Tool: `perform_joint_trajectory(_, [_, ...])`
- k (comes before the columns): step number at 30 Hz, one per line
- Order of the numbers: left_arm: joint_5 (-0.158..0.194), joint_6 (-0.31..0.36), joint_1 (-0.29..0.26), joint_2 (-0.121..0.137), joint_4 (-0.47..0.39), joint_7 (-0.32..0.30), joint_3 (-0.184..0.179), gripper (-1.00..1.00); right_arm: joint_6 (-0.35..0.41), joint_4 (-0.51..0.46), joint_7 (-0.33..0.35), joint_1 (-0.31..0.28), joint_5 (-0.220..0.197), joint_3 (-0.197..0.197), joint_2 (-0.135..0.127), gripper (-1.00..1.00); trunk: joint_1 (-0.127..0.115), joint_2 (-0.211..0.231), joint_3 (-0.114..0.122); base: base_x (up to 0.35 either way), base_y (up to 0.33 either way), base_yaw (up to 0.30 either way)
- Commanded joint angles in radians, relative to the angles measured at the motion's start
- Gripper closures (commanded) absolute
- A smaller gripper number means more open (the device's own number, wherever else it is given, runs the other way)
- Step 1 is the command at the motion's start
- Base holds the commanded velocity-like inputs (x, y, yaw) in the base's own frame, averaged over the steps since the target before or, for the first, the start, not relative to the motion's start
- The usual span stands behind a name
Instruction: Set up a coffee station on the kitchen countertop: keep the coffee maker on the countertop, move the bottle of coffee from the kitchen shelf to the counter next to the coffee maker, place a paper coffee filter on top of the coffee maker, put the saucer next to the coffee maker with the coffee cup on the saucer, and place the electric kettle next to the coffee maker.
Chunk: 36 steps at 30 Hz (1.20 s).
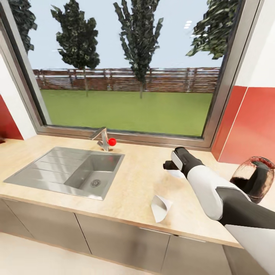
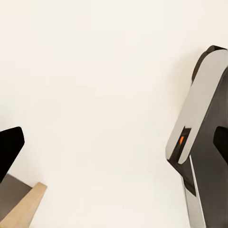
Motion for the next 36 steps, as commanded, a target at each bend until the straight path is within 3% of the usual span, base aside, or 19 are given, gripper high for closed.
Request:
perform_joint_trajectory(1, [0.007, -0.001, 0.000, 0.000, 0.000, -0.007, 0.003, -1.00, 0.004, -0.001, -0.005, -0.001, 0.003, -0.008, 0.001, 1.00, -0.003, 0.006, 0.002, 0.000, 0.000, 0.018])
perform_joint_trajectory(18, [0.007, 0.000, 0.000, 0.002, -0.002, -0.006, 0.004, -1.00, 0.006, -0.009, 0.029, -0.001, 0.002, -0.009, 0.001, 1.00, -0.069, 0.125, 0.055, 0.000, 0.000, 0.002])
perform_joint_trajectory(33, [0.005, -0.022, 0.000, 0.000, -0.002, -0.008, 0.003, -1.00, 0.004, -0.011, 0.028, -0.001, 0.002, -0.009, 0.003, 1.00, -0.069, 0.125, 0.055, 0.000, 0.000, 0.000])
perform_joint_trajectory(35, [0.005, -0.022, 0.000, 0.000, -0.002, -0.007, 0.003, -1.00, 0.009, -0.036, 0.029, -0.001, 0.002, -0.010, 0.011, 1.00, -0.069, 0.125, 0.055, 0.000, 0.000, 0.000])
perform_joint_trajectory(36, [0.005, -0.022, 0.000, 0.000, -0.002, -0.007, 0.004, -1.00, 0.021, -0.097, 0.030, -0.001, 0.002, -0.011, 0.032, 1.00, -0.069, 0.125, 0.055, 0.000, 0.000, 0.000])
